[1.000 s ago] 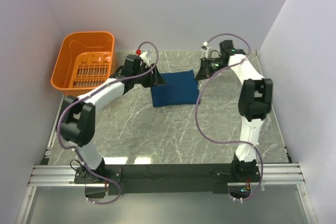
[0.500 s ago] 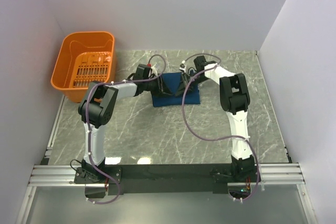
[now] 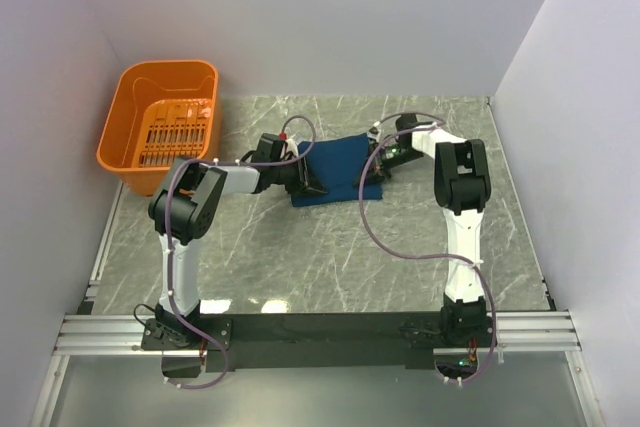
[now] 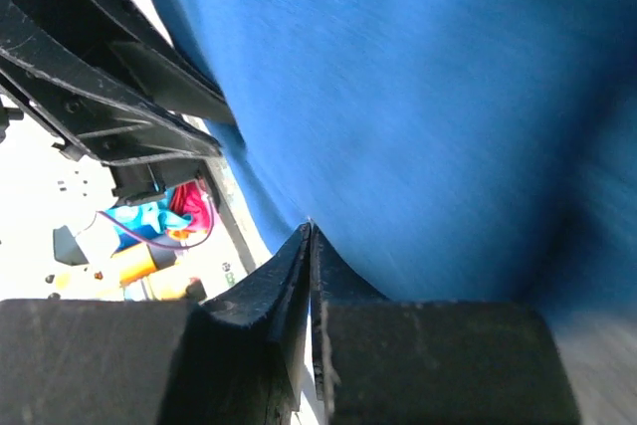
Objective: Fold and stack the t-shirts
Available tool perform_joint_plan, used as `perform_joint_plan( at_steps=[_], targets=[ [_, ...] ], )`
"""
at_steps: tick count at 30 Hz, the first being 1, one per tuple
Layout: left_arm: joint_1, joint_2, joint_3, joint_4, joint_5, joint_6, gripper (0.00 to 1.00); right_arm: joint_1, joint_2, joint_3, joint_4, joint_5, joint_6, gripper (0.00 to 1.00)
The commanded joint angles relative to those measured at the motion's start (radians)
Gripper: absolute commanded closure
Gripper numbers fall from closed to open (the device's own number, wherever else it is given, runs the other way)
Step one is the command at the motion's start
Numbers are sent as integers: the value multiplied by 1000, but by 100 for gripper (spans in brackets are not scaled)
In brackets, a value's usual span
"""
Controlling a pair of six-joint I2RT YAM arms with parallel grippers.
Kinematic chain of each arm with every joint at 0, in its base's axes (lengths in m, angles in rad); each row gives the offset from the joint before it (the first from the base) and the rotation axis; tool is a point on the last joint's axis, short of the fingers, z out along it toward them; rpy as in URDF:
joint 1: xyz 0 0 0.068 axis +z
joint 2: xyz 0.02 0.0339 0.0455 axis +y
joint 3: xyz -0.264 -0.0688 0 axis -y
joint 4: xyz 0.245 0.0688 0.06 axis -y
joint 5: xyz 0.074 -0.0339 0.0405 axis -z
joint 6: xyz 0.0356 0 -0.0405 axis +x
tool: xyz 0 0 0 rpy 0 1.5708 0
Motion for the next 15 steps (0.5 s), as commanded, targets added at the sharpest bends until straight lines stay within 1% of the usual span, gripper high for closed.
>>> perform_joint_plan(
  at_steps=[1,5,9,12,13,14,15],
  targets=[
    [20,-46,-22,-94,-57,84,66,-56,-6,29,-47,106,-86,90],
    [39,-129,-2,-175,-100,126,59,-80,-38,80,-103,124,-137,88],
    [62,-192,-4,-238,-131,170,56,-108,-58,135,-184,159,-210,87],
    [74,-273,-4,-304,-191,212,53,-119,-110,166,-212,239,-259,85],
    [75,-301,-2,-319,-250,248,53,-119,-134,158,-209,271,-272,85],
    [75,-366,-5,-332,-283,270,52,-117,-159,145,-192,344,-278,81],
    [75,-405,-10,-342,-315,287,50,-119,-212,128,-145,374,-275,78]
  ],
)
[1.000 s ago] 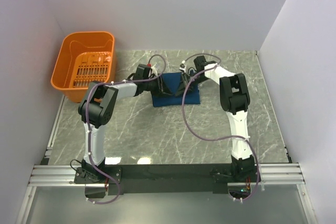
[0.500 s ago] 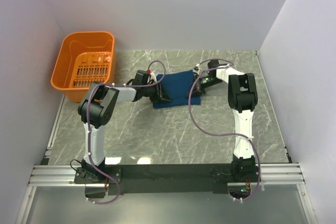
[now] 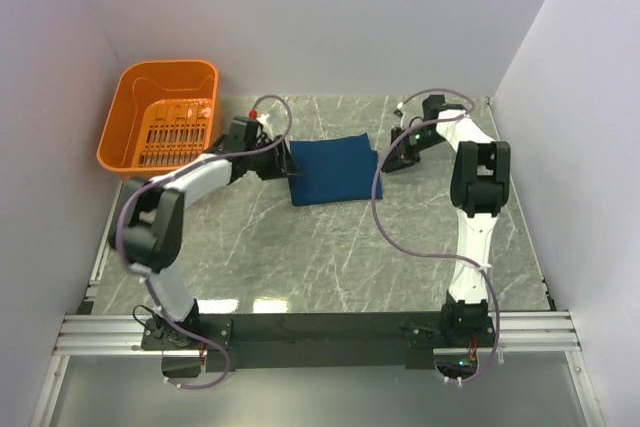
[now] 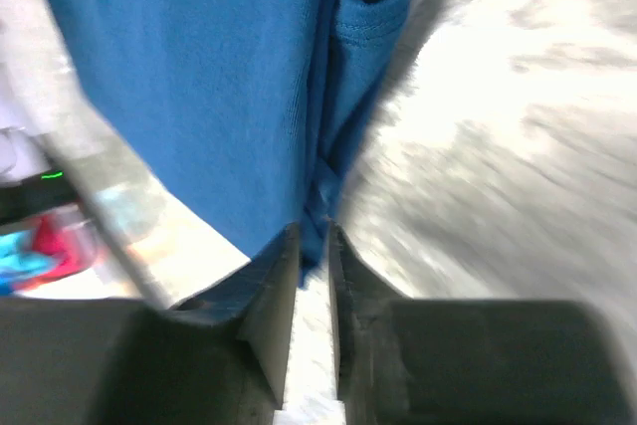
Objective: Fold and stack the t-shirts
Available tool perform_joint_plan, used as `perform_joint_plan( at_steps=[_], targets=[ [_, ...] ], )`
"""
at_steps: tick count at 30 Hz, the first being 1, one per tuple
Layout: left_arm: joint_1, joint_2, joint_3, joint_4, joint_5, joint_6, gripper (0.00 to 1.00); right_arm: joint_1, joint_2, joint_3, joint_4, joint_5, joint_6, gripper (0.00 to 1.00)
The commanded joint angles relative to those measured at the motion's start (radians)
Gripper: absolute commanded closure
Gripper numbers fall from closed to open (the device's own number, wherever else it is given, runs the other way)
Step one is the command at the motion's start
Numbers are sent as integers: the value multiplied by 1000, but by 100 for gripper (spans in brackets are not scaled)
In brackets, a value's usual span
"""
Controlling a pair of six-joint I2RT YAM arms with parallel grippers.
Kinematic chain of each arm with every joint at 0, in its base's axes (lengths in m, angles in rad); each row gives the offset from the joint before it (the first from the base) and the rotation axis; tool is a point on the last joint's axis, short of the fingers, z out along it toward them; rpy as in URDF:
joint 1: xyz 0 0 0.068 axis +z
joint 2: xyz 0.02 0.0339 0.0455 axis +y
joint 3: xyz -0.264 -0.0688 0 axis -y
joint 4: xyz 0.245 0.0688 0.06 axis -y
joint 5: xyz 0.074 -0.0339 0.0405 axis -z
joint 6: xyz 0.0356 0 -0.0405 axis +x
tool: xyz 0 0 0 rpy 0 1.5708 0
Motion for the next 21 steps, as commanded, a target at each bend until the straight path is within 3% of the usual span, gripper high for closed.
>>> perform_joint_plan(
  at_steps=[1,2,4,5,9,21],
  targets=[
    [-1,-200,-21,-57,-162,137,48,-7,-176,-11,34,175,-71,72],
    [0,-282,-35,-54,-225,154,43,-7,-203,-22,48,211,-74,56],
    [-1,-366,-87,-34,-303,170,34,-7,-216,-49,86,226,-65,41],
    [0,-448,-107,-20,-357,171,24,-4,-207,-51,89,228,-61,32],
    [6,-620,-219,32,-394,141,7,43,-165,-51,117,267,0,31],
    [14,-938,-469,-52,-411,30,6,171,-52,44,233,491,174,27]
  ],
)
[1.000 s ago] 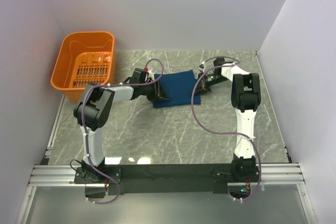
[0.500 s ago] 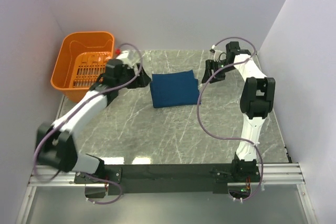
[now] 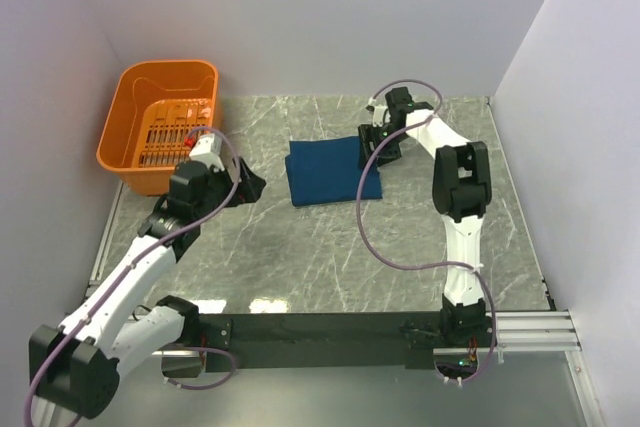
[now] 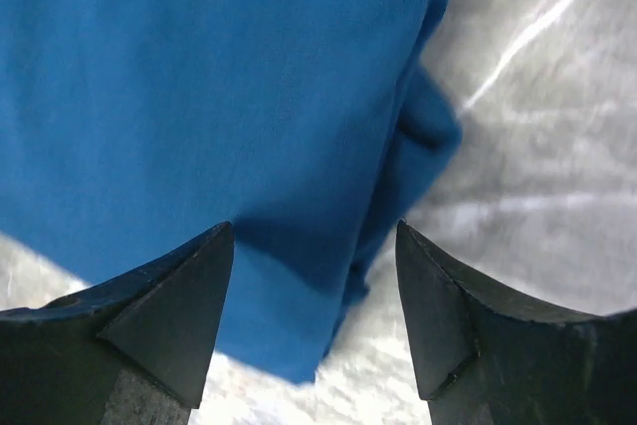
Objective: Fold and stack the t-shirts
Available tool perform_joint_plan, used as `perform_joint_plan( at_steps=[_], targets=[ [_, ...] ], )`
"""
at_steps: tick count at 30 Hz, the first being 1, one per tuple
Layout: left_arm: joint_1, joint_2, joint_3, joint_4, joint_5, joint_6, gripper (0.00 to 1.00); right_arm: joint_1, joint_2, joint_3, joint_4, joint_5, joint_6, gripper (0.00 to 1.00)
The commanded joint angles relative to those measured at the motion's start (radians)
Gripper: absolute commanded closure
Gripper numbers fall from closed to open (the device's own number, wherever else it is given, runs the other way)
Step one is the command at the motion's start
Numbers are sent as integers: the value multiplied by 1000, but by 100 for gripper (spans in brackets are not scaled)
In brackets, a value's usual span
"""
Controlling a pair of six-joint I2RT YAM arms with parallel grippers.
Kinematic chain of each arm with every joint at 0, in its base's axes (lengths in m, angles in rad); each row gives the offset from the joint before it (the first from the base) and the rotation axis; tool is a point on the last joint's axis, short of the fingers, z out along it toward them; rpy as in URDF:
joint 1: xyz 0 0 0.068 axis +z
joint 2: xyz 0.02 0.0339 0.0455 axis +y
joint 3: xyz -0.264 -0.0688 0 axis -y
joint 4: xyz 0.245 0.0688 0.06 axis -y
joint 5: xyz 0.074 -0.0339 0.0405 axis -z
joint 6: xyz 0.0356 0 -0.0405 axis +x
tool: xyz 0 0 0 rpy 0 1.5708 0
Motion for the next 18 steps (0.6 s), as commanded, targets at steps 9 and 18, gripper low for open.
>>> perform_joint_plan(
  at_steps=[9,18],
  targets=[
    [5,-149,-59,-55,-49,-45,5,31,126,209,21,171,46,27],
    [5,-119,-75,-34,-9,-59,5,86,116,168,6,147,12,33]
  ],
)
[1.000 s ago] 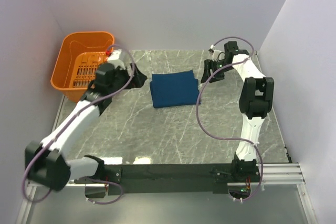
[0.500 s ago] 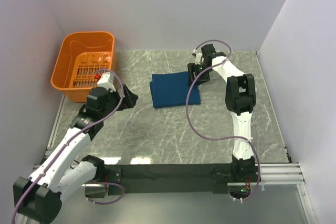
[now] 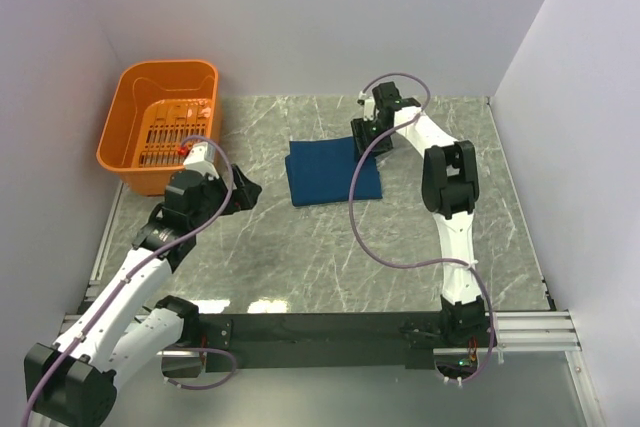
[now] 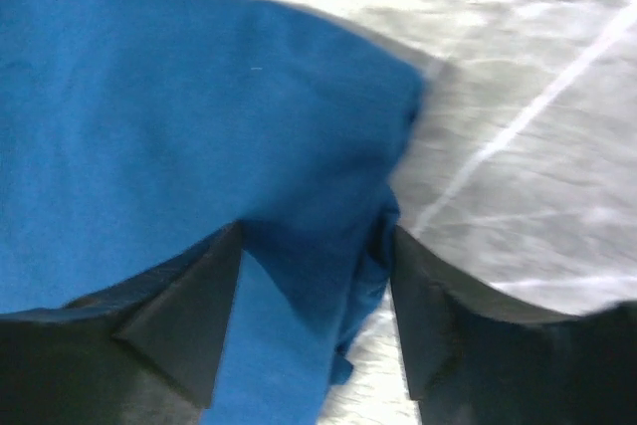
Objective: Fold and stack the t-shirts
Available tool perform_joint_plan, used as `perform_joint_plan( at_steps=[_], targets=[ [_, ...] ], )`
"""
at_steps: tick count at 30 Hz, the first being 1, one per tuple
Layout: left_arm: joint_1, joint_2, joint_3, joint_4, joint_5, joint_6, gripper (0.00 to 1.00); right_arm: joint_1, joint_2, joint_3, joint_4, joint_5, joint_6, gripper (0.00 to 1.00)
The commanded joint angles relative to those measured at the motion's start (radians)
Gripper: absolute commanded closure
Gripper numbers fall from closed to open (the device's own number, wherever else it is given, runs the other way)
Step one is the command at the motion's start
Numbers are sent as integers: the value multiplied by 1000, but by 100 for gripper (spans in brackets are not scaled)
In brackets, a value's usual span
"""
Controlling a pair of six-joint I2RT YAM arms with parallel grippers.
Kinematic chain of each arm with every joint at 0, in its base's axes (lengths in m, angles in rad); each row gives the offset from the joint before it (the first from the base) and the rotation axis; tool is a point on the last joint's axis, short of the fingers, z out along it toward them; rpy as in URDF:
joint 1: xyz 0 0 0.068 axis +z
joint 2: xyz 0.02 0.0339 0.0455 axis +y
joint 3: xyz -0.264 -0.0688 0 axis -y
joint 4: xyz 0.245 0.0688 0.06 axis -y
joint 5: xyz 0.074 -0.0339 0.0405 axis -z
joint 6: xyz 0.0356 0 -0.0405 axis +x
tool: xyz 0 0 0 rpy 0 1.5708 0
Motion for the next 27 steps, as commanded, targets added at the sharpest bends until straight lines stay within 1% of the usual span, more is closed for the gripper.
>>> perform_joint_plan(
  at_steps=[1,3,6,7,9,10,12,13,14,16,21,24,25,27],
  targets=[
    [4,2,-8,26,22,-25,5,29,-7,-14,-10,-3,-18,36],
    [4,-1,-14,32,25,-28,5,31,-12,-26,-8,5,-17,38],
    [6,-4,-17,36,31,-31,5,26,-22,-34,1,55,-26,46],
    [4,-5,-17,36,31,-31,6,24,-27,-34,1,65,-28,53],
    [4,-5,-17,34,34,-31,6,8,-32,-32,7,85,-32,63],
    [4,-7,-17,34,36,-31,5,3,-39,-32,7,88,-37,73],
    [4,-7,-19,32,36,-31,5,-17,-45,-34,12,108,-55,82],
    [4,-11,-20,31,36,-33,5,-26,-50,-34,12,111,-64,97],
    [4,-13,-22,31,38,-33,6,-35,-52,-34,9,115,-83,100],
    [4,-16,-26,32,38,-34,5,-72,-62,-40,4,132,-106,100],
    [4,-21,-43,45,54,-40,5,-192,-88,-49,-28,109,-198,100],
    [4,-16,-54,62,73,-45,6,-290,-82,-8,-69,112,-285,100],
    [4,-12,-57,66,77,-46,6,-340,-73,6,-78,121,-304,100],
    [4,-7,-63,78,85,-51,6,-385,-55,66,-120,120,-379,100]
  ],
)
